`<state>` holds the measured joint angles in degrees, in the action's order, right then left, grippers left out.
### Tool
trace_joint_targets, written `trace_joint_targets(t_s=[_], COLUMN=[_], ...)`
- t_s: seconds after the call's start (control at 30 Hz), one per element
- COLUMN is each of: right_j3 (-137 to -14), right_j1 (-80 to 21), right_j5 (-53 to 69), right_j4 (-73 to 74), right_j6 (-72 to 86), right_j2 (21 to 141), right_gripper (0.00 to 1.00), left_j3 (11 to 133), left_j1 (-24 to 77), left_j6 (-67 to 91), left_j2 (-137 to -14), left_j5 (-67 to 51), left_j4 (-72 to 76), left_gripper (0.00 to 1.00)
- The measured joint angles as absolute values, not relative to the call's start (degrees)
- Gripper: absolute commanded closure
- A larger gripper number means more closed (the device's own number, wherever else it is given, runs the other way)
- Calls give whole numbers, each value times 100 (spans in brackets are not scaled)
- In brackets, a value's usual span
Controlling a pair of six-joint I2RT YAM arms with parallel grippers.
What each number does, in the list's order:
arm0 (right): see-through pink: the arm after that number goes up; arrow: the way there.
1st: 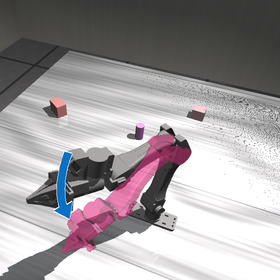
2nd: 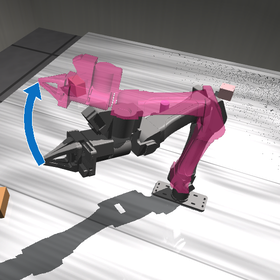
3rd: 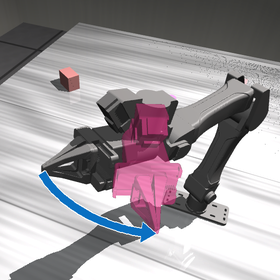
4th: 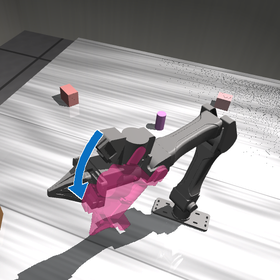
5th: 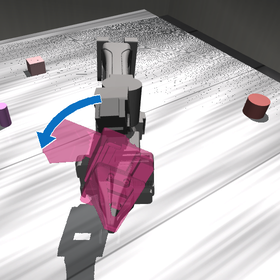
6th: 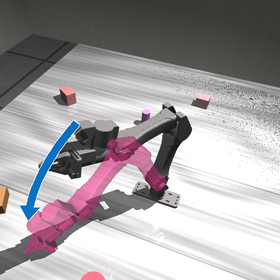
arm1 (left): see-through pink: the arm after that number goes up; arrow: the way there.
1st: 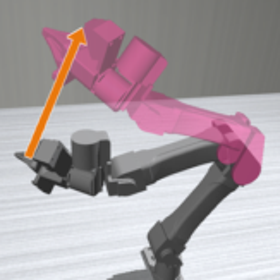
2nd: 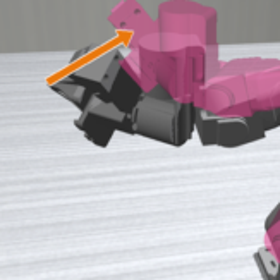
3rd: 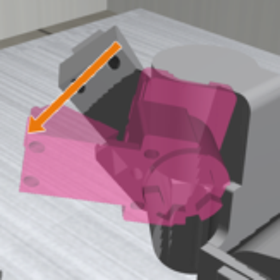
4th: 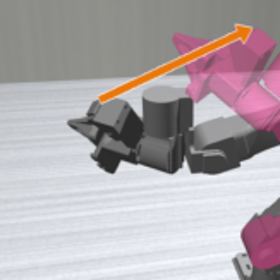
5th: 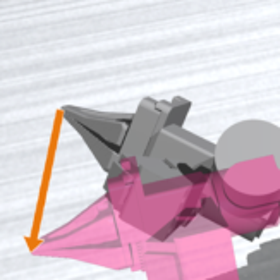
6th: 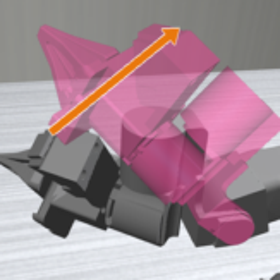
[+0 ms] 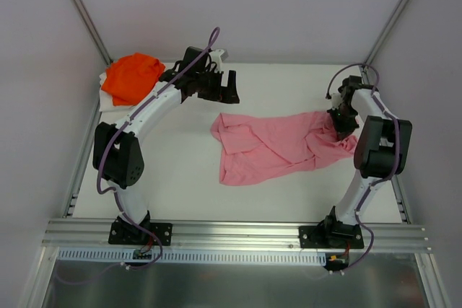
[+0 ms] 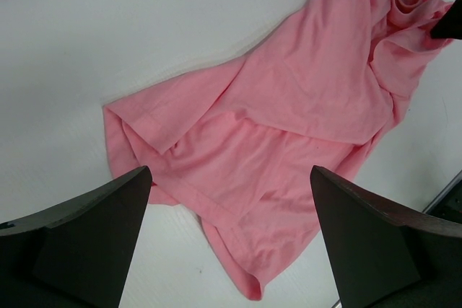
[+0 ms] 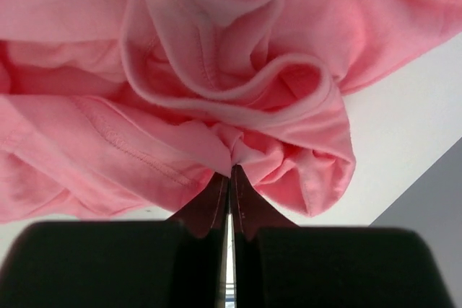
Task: Fold and stack the t-shirts
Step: Move the tshirt to the center of the board
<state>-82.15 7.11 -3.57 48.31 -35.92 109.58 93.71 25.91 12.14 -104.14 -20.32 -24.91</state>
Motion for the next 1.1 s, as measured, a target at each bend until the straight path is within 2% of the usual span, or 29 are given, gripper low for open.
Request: trace_joint_targets(t_s=[0.17, 0.4, 0.43, 0.47, 0.5, 0.53, 0.57, 0.73, 0.83, 1.1], right_j3=[-7850, -6637, -6449, -6213, -6001, -5795, -5601, -5347, -5588, -7542], right_j1=[773, 985, 1024, 1059, 1085, 1100, 1103, 1105, 1107, 1129], right_j5=[-198, -27, -16, -12, -10, 5, 19, 82, 104, 287], right_j4=[5146, 6012, 6132, 6267, 6440, 6587, 6702, 6984, 6963, 6401], right_j6=[-3581, -3621, -3623, -3625, -3599, -3590, -3607, -3518, -3470, -3465], right_j2=[10158, 7387, 7054, 6711, 6425, 6173, 5951, 5428, 5583, 7738], right_gripper=[100, 100, 92, 74, 32, 13, 2, 0, 1, 0], left_j3=[9181, 8908, 8908, 8908, 8908, 8908, 8908, 8908, 8908, 8698], left_j1=[2591, 2591, 2591, 2591, 2591, 2591, 2591, 2591, 2591, 2591], left_j6=[1186, 1160, 1151, 1140, 1129, 1120, 1107, 1085, 1087, 1085], left_j2=[-10309, -10195, -10195, -10193, -10189, -10186, -10184, -10182, -10158, -9813], left_j5=[-2014, -1944, -1944, -1944, -1944, -1944, -1946, -1951, -1951, -1946], left_j4=[-2467, -2427, -2414, -2410, -2392, -2381, -2370, -2346, -2333, -2296], left_gripper=[4, 3, 3, 3, 3, 3, 3, 3, 3, 2])
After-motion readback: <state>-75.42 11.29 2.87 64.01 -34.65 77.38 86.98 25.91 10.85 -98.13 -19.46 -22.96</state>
